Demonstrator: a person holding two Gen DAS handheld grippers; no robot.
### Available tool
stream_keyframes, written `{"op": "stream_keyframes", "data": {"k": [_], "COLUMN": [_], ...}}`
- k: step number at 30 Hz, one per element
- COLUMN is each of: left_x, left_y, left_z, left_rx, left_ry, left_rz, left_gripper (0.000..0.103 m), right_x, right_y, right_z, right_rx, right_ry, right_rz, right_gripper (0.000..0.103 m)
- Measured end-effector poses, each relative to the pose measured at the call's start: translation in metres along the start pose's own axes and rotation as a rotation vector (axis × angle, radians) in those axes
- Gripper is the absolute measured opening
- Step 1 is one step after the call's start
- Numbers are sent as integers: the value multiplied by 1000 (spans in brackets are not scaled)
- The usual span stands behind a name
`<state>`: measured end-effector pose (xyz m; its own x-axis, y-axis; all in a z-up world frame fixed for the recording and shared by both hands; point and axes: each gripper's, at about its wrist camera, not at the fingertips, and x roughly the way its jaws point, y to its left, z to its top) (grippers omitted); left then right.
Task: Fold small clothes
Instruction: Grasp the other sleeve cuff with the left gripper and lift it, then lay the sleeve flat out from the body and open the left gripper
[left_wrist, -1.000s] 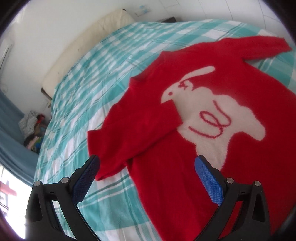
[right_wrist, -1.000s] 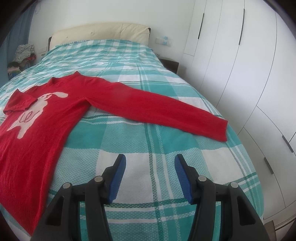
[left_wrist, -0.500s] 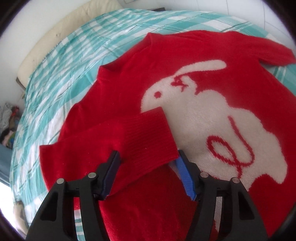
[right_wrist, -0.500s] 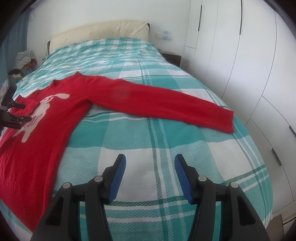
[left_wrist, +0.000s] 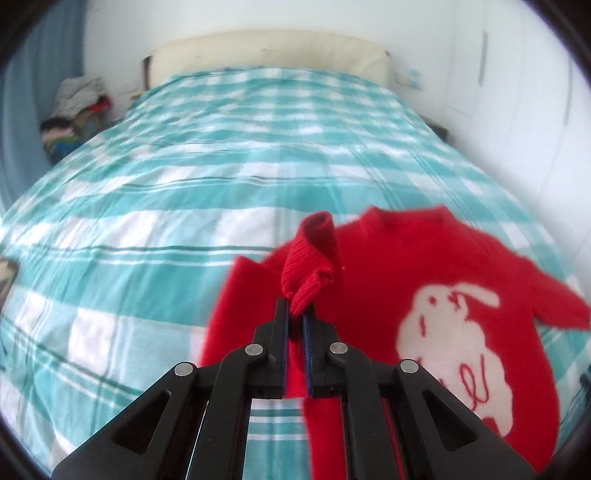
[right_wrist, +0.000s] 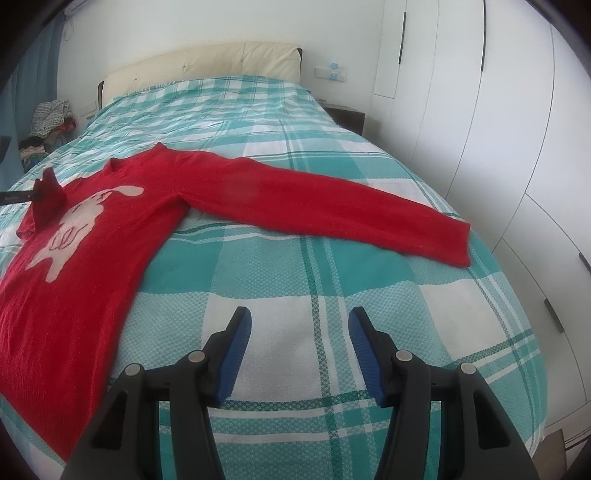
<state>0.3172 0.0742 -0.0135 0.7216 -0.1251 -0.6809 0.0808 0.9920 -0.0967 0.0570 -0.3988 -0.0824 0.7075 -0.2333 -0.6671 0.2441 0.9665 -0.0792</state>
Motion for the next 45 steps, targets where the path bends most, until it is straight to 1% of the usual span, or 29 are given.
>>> {"op": "stream_keyframes", "data": {"k": [2, 5, 8, 10, 13, 17, 21, 24, 26, 30, 32, 34, 36, 38, 39, 40, 41, 42, 43, 45], "left_x": [-12, -29, -31, -29, -30, -38, -30, -19, -17, -16, -17, -19, -23, -29, -34, -39, -46, -52, -58, -66], "left_y": [56, 128, 177, 198, 221, 229, 237, 248, 250, 248, 248, 249, 251, 250, 249, 247, 245, 242, 239, 234], "left_z": [5, -6, -30, -49, -72, -87, -107, -127, -136, -136, -138, -140, -141, -142, -142, -141, -140, -140, -139, -137], "left_rx": [-162, -326, -445, -510, -608, -654, -692, -748, -758, -747, -742, -752, -768, -779, -783, -789, -795, -799, -802, -801], "left_ry": [-25, -40, -20, -5, 6, -4, 60, 107, 110, 110, 100, 84, 71, 59, 47, 30, 8, -14, -34, -60], "left_rz": [68, 222, 334, 379, 392, 425, 472, 465, 456, 451, 435, 412, 386, 371, 367, 365, 372, 383, 387, 357], "left_gripper": [5, 5, 5, 4, 4, 4, 3, 3, 3, 3, 5, 11, 13, 25, 41, 60, 68, 81, 88, 89], "right_x": [-1, -2, -2, -2, -1, 0, 1, 3, 3, 2, 3, 4, 4, 3, 3, 2, 1, 1, 0, -3], "right_y": [-1, 1, 5, 7, 9, 11, 11, 12, 11, 9, 8, 8, 9, 10, 10, 9, 9, 8, 6, 4], "right_z": [0, 0, -1, -1, -1, -3, -3, -3, -3, -3, -3, -3, -3, -3, -3, -3, -3, -3, -3, -3], "right_rx": [5, -2, -15, -24, -36, -47, -49, -53, -52, -40, -32, -31, -36, -40, -40, -38, -35, -30, -24, -13], "right_ry": [-2, -5, -6, -4, -3, -3, 1, 7, 7, 2, 5, 9, 9, 4, 2, 0, -2, -6, -11, -23], "right_rz": [6, 12, 14, 12, 3, -11, -15, -14, -13, -12, -13, -17, -22, -29, -31, -33, -35, -38, -41, -44], "right_gripper": [55, 55, 55, 55, 55, 55, 55, 55, 55, 55, 55, 55, 55, 55, 55, 55, 60, 62, 67, 70]}}
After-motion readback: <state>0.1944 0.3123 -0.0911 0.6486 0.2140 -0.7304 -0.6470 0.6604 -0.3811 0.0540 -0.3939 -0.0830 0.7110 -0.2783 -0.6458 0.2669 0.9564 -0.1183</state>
